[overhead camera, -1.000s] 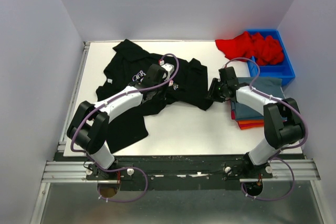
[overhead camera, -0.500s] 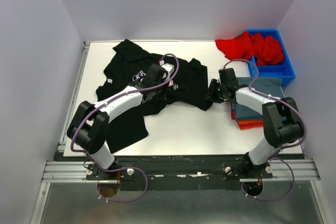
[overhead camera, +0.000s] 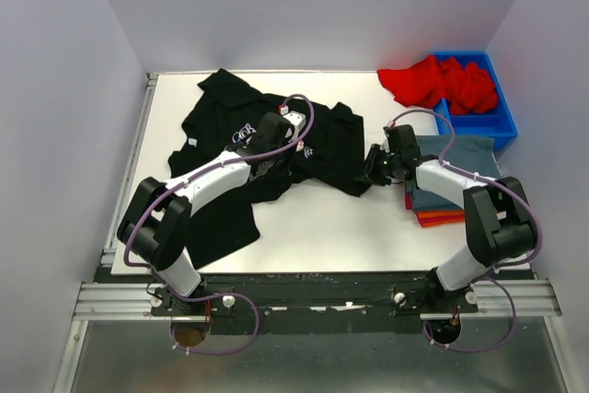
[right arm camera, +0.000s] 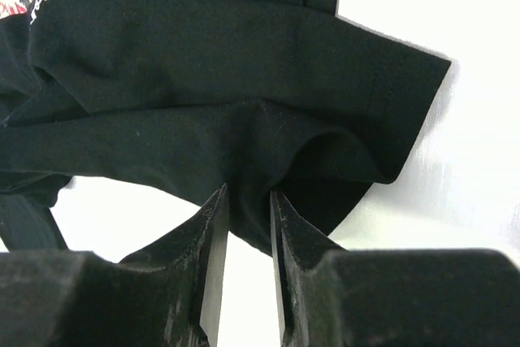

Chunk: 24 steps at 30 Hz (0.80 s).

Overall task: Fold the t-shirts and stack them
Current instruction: Flatten out the tshirt

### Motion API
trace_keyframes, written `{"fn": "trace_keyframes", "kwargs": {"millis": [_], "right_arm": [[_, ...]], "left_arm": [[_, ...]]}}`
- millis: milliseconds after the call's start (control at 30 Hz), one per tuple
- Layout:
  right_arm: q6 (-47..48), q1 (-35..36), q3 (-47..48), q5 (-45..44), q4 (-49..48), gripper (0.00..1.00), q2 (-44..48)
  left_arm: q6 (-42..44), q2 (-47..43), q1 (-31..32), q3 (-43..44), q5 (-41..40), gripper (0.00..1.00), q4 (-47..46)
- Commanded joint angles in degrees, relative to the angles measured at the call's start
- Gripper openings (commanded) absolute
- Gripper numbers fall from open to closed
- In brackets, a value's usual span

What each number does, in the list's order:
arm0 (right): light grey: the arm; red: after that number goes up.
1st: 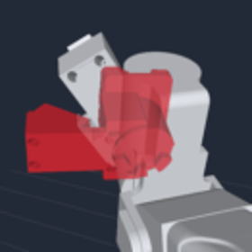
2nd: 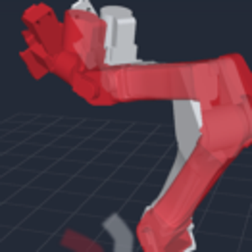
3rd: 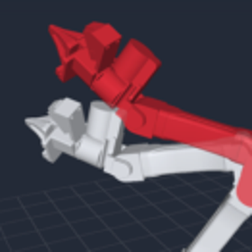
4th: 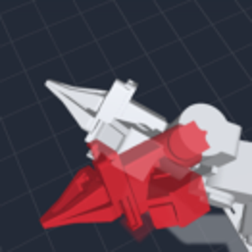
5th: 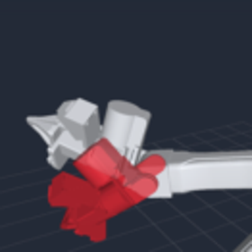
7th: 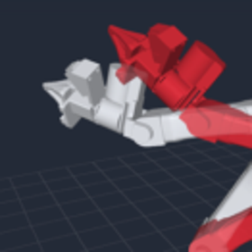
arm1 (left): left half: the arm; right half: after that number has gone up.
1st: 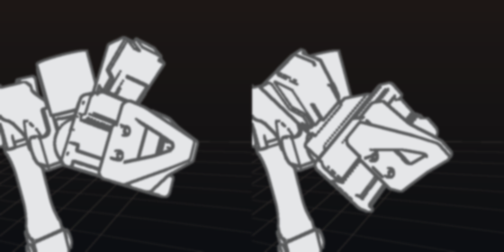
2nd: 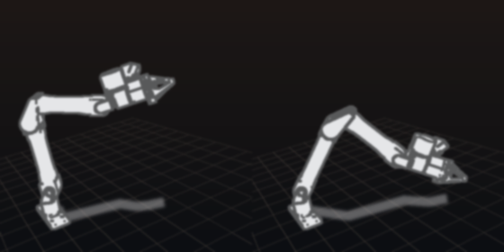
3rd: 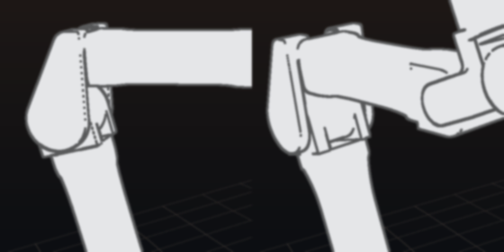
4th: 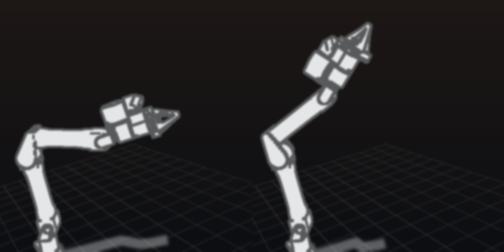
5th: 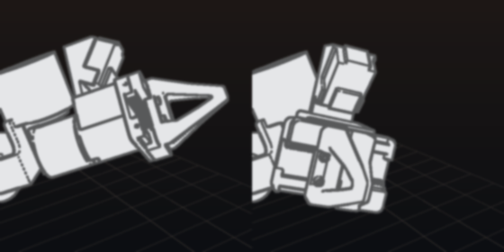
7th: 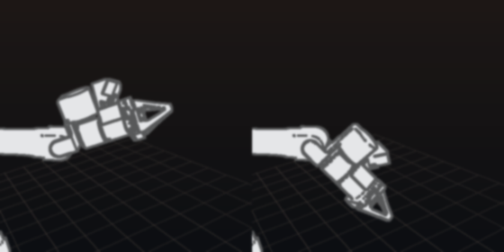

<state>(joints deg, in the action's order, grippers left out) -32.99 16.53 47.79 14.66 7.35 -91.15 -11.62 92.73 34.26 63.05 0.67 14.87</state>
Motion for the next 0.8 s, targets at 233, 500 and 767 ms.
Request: {"fn": "trace_keyframes", "kwargs": {"millis": [233, 500, 767], "right_arm": [[-1.9, 0.08, -1.56, 4.85, -0.59, 0.01, 1.77], [-1.99, -0.89, 1.34, 8.72, 5.29, 0.01, 7.21], [-0.14, -1.77, 2.13, 6.0, 16.71, 0.01, 14.42]], "left_arm": [[0.63, 0.0, 0.37, -0.64, 0.3, 0.0, -0.37], [0.45, -0.44, 0.89, -0.91, 0.13, 0.0, -0.2], [-0.42, -2.02, 5.55, -1.26, -5.58, 0.0, 3.22]]}}
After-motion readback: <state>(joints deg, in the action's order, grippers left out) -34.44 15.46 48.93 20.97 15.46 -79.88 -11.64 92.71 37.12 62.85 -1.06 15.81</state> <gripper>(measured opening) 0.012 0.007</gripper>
